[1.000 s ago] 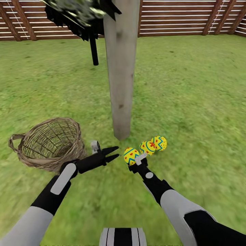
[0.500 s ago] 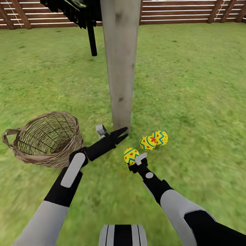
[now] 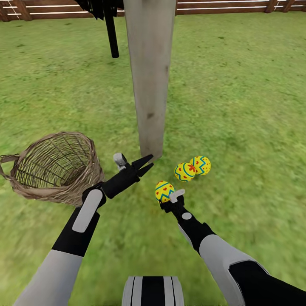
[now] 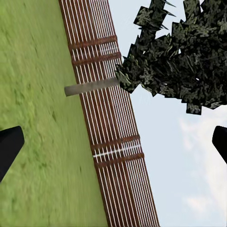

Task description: Take the three Easter eggs out of the wicker basket on the lawn in the garden, then place them on the lawn next to a single tree (choose any tree) so that all three eggs are next to the same tree and none are left in the basket.

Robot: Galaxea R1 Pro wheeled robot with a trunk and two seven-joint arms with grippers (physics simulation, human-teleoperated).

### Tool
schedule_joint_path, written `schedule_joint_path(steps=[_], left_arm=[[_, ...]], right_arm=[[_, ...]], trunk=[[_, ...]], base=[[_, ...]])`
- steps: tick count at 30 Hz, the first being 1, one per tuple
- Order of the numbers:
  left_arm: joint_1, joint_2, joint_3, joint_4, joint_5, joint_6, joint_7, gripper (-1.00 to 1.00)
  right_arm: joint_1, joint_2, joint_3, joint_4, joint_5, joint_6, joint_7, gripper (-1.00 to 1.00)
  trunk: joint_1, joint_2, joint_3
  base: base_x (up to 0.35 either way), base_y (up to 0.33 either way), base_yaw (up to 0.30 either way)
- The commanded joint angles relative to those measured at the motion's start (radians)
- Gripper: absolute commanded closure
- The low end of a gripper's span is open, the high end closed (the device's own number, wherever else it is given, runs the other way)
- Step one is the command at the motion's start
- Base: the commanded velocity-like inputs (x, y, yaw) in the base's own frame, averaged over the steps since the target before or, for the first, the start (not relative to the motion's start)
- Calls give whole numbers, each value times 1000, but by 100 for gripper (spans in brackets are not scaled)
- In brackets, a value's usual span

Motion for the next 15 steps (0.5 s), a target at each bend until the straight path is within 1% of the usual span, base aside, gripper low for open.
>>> schedule_joint_path(steps=[1,2,3,4,5,10,12,15], left_arm=[[0,0,0,0,6,7,-1,-100],[0,7,0,0,6,6,-4,-100],[0,30,-1,-1,13,5,-10,-100],[0,37,-1,-2,16,5,-11,-100],[5,40,5,-2,20,5,-13,-100],[6,37,3,-2,17,4,-13,-100],[6,28,-2,3,8,3,-7,-100],[6,11,-10,9,6,-8,-3,-100]], right_arm=[[0,0,-2,2,8,-3,-1,100],[0,0,-2,1,8,-4,-1,100],[0,0,-2,-1,8,-24,-1,100],[0,0,-3,0,8,-61,-1,100],[-6,0,-2,-4,7,-66,-1,100],[-9,0,-2,-4,8,-67,-3,100],[-9,0,-2,-4,8,-71,-4,100],[-9,0,-2,-4,7,-72,-4,100]], trunk=[[0,0,-1],[0,0,-1],[0,0,-1],[0,0,-1],[0,0,-1],[0,0,-1],[0,0,-1],[0,0,-1]], base=[[0,0,0],[0,0,0],[0,0,0],[0,0,0],[0,0,0],[0,0,0],[0,0,0],[0,0,0]])
